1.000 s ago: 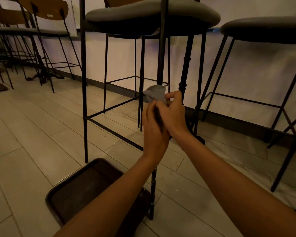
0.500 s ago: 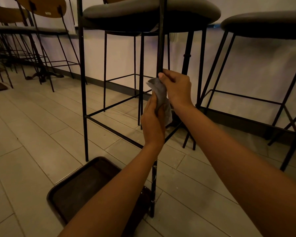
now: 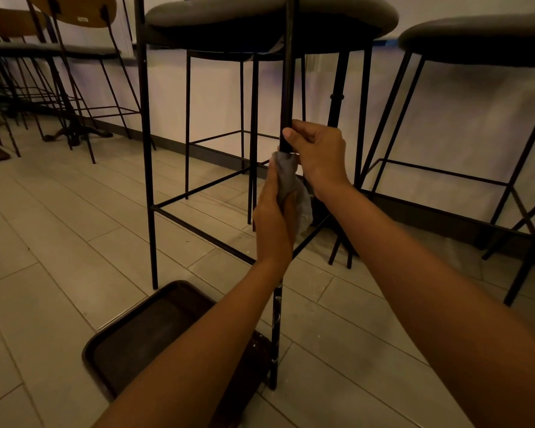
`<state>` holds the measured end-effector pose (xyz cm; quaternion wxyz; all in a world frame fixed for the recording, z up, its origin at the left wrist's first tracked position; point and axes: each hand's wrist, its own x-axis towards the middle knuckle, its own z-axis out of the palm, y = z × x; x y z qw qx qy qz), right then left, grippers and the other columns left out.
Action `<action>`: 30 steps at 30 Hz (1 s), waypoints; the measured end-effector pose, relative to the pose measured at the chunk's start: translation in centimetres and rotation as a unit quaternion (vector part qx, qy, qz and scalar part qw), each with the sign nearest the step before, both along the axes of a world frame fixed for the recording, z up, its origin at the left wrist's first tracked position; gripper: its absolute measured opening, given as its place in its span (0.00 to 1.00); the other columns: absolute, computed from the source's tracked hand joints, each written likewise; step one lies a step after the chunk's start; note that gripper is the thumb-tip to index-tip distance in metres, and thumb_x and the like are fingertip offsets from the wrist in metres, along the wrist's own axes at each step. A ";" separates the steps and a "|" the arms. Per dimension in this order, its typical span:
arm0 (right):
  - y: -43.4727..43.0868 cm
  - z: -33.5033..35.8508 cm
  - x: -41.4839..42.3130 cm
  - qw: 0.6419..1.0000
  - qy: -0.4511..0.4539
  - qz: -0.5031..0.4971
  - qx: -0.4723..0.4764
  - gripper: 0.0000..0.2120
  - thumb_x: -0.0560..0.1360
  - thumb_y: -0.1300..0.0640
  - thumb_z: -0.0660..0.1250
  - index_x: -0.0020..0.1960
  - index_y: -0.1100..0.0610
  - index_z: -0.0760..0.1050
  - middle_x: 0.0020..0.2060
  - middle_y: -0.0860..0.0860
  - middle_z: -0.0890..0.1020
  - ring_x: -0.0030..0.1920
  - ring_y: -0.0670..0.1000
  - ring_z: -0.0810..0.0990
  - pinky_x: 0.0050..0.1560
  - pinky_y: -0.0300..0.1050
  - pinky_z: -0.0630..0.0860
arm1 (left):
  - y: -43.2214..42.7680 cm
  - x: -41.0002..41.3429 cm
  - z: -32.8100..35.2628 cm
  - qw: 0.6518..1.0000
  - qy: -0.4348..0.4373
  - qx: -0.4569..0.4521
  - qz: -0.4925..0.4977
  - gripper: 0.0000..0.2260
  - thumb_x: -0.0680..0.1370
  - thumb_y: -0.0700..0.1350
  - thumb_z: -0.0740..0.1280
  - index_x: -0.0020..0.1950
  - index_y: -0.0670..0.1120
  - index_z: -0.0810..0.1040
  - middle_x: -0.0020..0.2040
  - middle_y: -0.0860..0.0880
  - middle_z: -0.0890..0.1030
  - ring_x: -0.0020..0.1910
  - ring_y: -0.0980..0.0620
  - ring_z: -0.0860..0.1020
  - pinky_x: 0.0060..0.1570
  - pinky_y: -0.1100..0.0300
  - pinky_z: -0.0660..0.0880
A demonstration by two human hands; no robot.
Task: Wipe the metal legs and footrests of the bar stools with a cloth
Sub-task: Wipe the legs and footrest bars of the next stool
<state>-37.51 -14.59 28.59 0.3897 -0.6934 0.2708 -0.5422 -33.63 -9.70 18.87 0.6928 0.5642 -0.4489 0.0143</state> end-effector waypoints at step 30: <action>0.3 -0.2 0.2 0.999 -0.028 0.003 0.021 0.14 0.74 0.63 0.66 0.58 0.66 0.76 0.49 0.57 0.82 0.51 0.55 0.81 0.56 0.54 0.78 | 1.1 -0.3 -6.7 0.997 -0.069 0.036 0.012 0.23 0.77 0.41 0.62 0.71 0.46 0.60 0.72 0.41 0.65 0.67 0.48 0.69 0.63 0.77 0.62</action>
